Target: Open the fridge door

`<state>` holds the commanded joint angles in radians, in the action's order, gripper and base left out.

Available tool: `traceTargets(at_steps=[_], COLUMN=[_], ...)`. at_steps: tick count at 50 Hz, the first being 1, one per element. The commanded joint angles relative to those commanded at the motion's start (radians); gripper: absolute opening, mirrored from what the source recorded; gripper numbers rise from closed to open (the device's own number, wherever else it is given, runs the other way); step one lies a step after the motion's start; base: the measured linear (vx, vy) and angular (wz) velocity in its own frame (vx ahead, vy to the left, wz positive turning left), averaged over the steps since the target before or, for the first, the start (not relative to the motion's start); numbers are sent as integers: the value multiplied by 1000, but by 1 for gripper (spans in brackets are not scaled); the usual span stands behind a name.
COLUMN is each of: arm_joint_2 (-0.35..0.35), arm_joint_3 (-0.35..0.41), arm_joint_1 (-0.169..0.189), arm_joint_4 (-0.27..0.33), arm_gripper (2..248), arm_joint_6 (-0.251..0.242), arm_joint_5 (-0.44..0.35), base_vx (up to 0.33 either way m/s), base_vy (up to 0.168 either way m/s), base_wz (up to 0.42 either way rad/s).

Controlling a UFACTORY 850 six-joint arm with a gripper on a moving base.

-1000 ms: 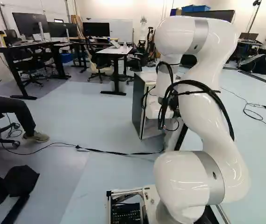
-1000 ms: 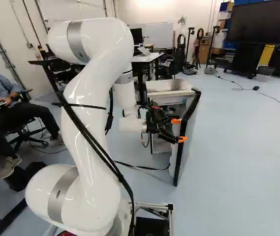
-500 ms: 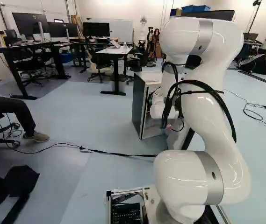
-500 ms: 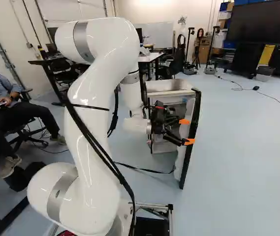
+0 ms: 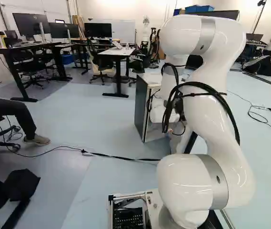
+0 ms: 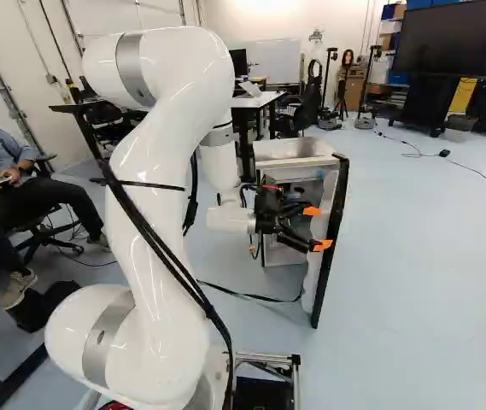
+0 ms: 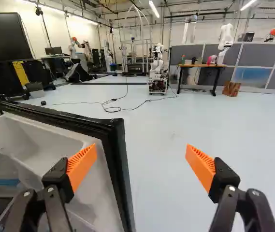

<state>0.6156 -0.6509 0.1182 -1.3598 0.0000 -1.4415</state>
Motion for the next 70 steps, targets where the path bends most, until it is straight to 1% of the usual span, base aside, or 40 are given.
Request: traceTargets(at_steps=[6, 13, 35, 51, 70], arm_joint_2=[12, 33, 89, 128, 177], arm_joint_3=[-24, -66, -179, -256, -353], arm_joint_1=[0, 18, 104, 166, 235], arm_joint_4=[0, 0, -2, -37, -42], arm_gripper=[247, 247, 247, 247, 247], arm_joint_6=[0, 0, 0, 0, 0], arm_joint_5=[0, 0, 0, 5, 5], base_vx=[0, 0, 0, 0, 0], base_vy=[0, 0, 0, 0, 0], base_wz=[0, 0, 0, 0, 0])
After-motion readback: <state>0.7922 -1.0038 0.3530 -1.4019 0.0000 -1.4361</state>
